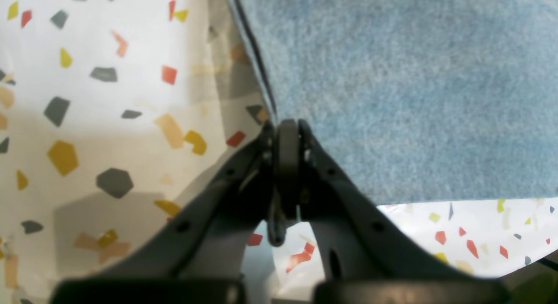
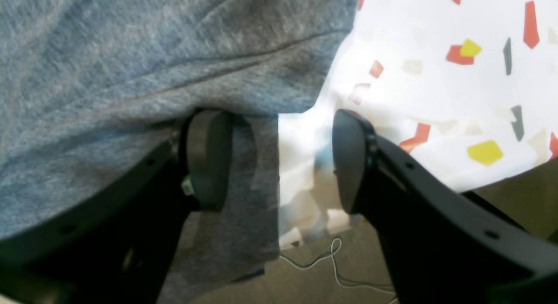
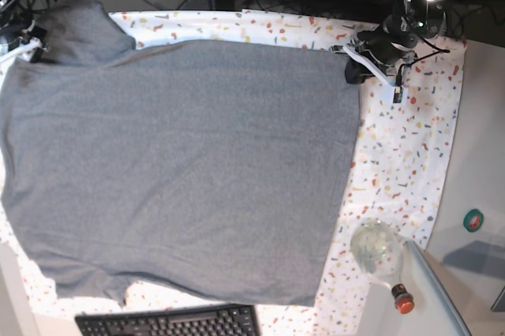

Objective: Layout the t-shirt on the table in an organized manner, then fold the t-shirt properly
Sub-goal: 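Hold the shirt edges taut with both grippers, then drag the held shirt edges with both grippers to straighten the body, then release the shirt with the left gripper and raise it away, then adjust the shirt shoulder with the right gripper and release it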

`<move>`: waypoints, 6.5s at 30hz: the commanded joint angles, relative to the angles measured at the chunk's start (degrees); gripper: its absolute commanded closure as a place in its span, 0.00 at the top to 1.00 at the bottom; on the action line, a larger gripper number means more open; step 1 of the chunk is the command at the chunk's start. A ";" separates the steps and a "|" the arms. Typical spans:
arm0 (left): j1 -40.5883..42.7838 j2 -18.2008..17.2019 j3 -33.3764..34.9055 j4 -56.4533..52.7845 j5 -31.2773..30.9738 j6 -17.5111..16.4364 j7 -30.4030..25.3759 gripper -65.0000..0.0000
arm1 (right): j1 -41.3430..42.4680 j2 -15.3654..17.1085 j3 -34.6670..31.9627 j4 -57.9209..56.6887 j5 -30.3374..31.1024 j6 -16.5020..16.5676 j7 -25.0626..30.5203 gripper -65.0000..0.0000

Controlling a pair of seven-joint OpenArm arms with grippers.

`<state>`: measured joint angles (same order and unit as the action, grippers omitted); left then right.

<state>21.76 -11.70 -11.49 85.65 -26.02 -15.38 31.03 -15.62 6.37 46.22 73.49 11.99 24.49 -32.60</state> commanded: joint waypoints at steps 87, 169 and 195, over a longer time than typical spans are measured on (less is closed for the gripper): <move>-14.24 2.96 -3.68 4.60 -0.22 -0.23 10.34 0.00 | 17.24 7.74 -5.91 8.22 -0.08 0.08 -16.41 0.00; -31.74 2.34 0.10 -10.17 -0.22 6.37 16.58 0.00 | 22.69 8.44 -9.25 -5.49 -0.08 -0.18 -7.00 0.31; -6.51 2.69 -37.88 -3.84 -0.66 -17.46 16.40 0.71 | 6.17 -13.71 8.16 11.82 0.28 -0.01 -5.86 0.39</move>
<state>15.25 -8.03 -49.01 80.97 -25.76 -32.32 48.62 -9.87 -7.62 54.46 84.60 11.57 24.08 -39.46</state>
